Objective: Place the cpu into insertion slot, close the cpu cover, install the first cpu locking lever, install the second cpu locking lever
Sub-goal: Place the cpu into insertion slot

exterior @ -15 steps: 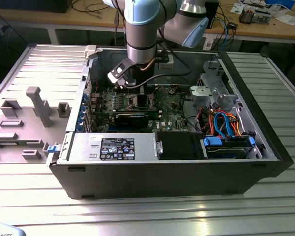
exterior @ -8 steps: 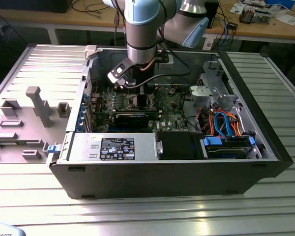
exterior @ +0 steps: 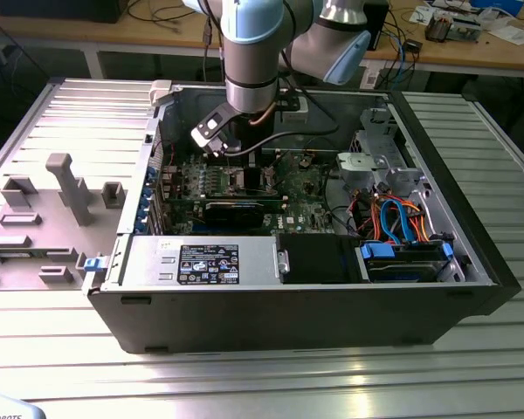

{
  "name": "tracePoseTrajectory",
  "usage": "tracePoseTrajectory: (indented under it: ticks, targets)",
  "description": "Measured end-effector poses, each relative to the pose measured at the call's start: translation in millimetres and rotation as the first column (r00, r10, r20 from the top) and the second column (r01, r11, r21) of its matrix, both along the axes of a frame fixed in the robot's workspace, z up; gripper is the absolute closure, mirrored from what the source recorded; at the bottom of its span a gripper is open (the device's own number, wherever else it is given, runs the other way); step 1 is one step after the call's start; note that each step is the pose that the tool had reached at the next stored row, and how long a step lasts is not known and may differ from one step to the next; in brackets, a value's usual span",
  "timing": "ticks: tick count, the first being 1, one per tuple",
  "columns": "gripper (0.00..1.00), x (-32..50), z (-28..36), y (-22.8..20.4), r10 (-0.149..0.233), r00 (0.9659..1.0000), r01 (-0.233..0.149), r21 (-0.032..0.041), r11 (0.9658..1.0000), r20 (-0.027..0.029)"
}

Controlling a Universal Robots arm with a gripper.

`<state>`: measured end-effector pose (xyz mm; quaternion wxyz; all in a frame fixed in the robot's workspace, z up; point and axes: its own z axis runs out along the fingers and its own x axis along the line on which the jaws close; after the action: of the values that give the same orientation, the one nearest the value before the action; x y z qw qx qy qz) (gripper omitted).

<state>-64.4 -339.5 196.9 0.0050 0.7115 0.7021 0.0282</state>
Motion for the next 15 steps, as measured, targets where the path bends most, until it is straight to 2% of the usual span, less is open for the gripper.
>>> tracePoseTrajectory:
  ticks: [4, 15]
  targets:
    - [0.32, 0.2, -0.2, 1.5, 0.0, 1.0, 0.0, 0.0035, 1.0, -0.0001]
    - [0.32, 1.6, -0.4, 4.8, 0.0, 1.0, 0.0, 0.0062, 1.0, -0.0002]
